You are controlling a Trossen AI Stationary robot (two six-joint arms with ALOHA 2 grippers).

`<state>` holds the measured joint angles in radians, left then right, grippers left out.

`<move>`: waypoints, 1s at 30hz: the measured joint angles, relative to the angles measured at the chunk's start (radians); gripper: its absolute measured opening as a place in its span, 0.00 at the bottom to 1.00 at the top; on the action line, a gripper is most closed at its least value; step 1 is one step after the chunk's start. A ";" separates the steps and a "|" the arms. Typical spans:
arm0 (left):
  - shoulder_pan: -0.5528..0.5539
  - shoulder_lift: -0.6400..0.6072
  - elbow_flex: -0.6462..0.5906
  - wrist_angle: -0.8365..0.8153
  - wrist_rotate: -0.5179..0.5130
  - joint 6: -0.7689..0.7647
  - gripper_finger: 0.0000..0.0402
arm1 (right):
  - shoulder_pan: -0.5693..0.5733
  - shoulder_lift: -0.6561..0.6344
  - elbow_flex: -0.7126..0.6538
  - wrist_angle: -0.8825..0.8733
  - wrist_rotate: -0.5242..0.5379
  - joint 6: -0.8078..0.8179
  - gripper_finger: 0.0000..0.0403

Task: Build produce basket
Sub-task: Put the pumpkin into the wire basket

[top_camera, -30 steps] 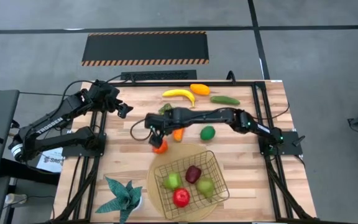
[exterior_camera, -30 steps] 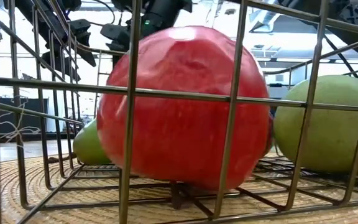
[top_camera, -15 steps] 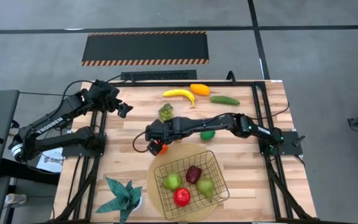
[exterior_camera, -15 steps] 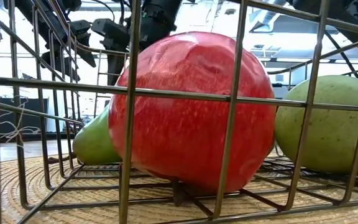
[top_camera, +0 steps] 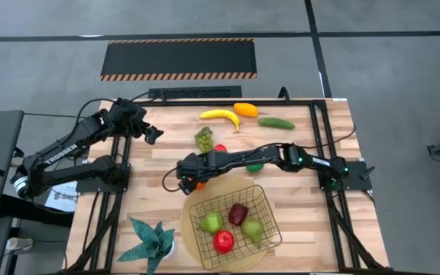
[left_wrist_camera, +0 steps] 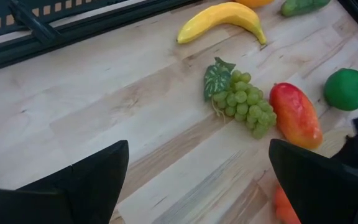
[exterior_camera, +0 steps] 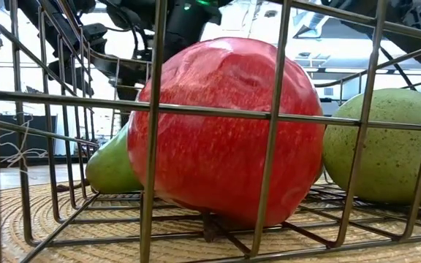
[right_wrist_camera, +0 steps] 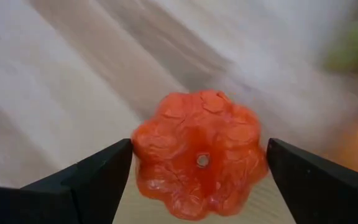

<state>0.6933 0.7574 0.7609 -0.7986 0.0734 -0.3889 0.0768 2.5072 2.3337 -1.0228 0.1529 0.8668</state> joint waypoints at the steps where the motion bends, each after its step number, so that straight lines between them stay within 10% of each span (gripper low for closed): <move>1: 0.000 0.000 0.000 0.000 0.000 0.000 0.93 | 0.000 0.002 -0.001 -0.007 -0.001 -0.004 0.96; 30: 0.000 0.000 0.000 0.001 -0.021 0.004 0.93 | -0.041 -0.076 0.020 -0.044 -0.025 -0.111 0.67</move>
<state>0.6933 0.7574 0.7609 -0.7975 0.0528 -0.3851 0.0356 2.4307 2.3535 -1.0667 0.1280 0.7560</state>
